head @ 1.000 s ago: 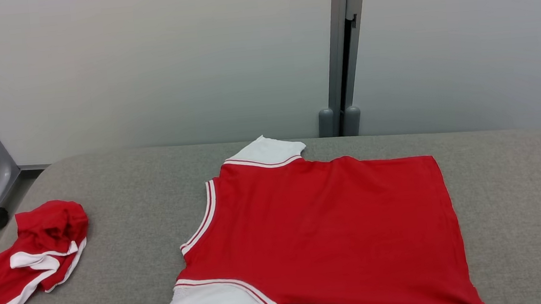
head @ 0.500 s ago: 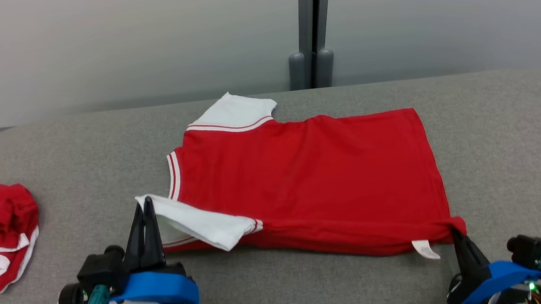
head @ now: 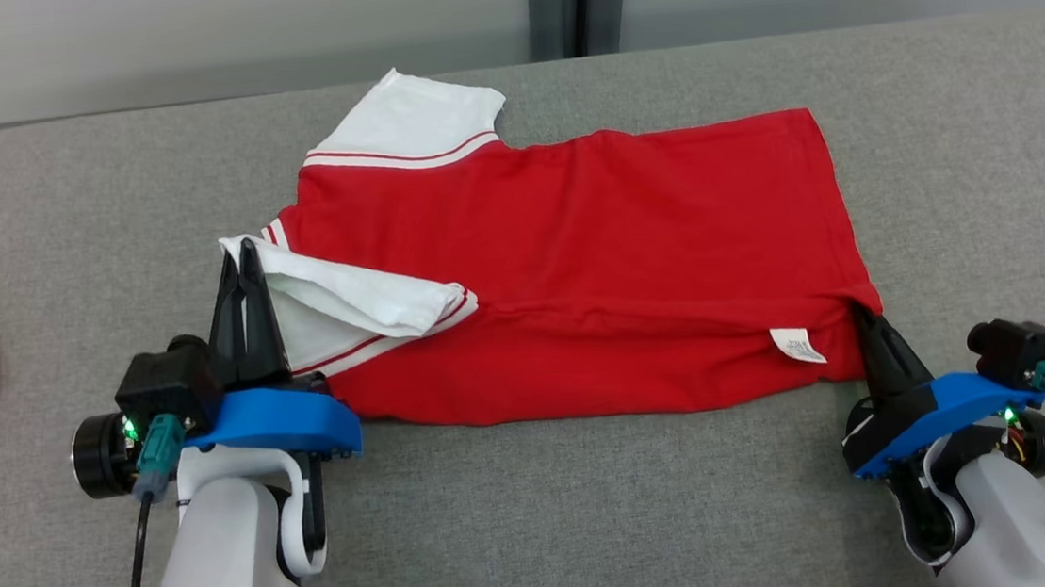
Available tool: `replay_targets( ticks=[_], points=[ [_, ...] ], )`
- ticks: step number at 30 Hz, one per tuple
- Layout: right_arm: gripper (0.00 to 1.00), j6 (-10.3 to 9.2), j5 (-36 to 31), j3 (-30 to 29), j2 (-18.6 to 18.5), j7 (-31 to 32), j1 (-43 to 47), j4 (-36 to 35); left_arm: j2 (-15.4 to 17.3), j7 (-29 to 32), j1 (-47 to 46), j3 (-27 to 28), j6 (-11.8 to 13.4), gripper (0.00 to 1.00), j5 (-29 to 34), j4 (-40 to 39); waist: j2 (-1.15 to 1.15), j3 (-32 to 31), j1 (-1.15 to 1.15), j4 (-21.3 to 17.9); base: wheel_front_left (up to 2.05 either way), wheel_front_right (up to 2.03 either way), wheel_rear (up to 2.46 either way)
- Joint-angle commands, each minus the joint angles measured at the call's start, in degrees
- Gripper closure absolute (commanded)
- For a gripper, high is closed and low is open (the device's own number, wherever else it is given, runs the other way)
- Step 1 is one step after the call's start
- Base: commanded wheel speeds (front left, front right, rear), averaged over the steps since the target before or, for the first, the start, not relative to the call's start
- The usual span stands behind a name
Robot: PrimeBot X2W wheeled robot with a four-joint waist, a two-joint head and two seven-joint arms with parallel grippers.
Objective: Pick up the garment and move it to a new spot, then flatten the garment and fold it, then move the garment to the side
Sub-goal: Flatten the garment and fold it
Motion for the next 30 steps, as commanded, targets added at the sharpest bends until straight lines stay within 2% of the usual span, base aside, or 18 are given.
replay_targets(
  ticks=[1, 10, 11, 12, 13, 14, 22, 30],
  points=[
    [1.00, 0.01, -0.2, 0.5, -0.4, -0.2, -1.8, 0.5, 0.0, -0.1, -1.8, 0.4, 0.5, 1.00, 0.5, 1.7, -0.02, 1.4, -0.01, 0.3, 0.00, 0.00, 0.00],
    [1.00, 0.01, -1.7, 0.9, -0.6, -0.2, -5.5, 1.6, 0.0, -0.1, -6.0, 1.5, 0.9, 1.00, 1.1, 6.4, -0.02, 4.2, -0.01, -0.3, 0.00, 0.00, 0.00],
    [0.85, 0.01, -2.0, 0.5, -0.6, -0.2, -5.9, 1.4, 0.0, -0.1, -6.1, 1.6, 1.1, 1.00, 0.9, 7.3, -0.02, 4.2, -0.01, -0.3, 0.00, 0.00, 0.00],
    [0.00, 0.01, -2.2, 0.0, -0.5, -0.2, -6.0, 1.0, 0.0, -0.1, -6.1, 1.7, 1.3, 0.56, 0.4, 8.2, -0.02, 4.2, -0.01, -0.3, 0.00, 0.00, 0.00],
    [0.00, 0.01, -2.6, -0.4, -0.3, -0.2, -5.9, 0.5, 0.0, -0.1, -6.0, 1.9, 1.5, 0.05, 0.0, 8.6, -0.02, 4.1, -0.01, -0.3, 0.00, 0.00, 0.00],
    [0.00, 0.01, -3.2, -1.3, -0.2, -0.2, -5.6, -0.2, 0.0, -0.1, -5.8, 2.2, 1.6, 0.00, 0.0, 8.9, -0.02, 4.0, -0.01, -0.3, 0.00, 0.00, 0.00],
    [0.00, 0.01, -6.5, -7.2, 1.5, -0.2, -0.6, -5.2, 0.0, -0.1, 0.4, 3.3, 1.4, 0.00, -3.3, 7.3, -0.02, 2.6, -0.01, -0.2, 0.00, 0.00, 0.00],
    [0.00, 0.01, -8.0, -8.3, 2.7, -0.2, 2.7, -6.1, 0.0, -0.1, 4.8, 2.2, 1.1, 0.00, -7.7, 11.6, -0.02, 2.5, -0.01, -0.7, 0.00, 0.00, 0.00]
  ],
)
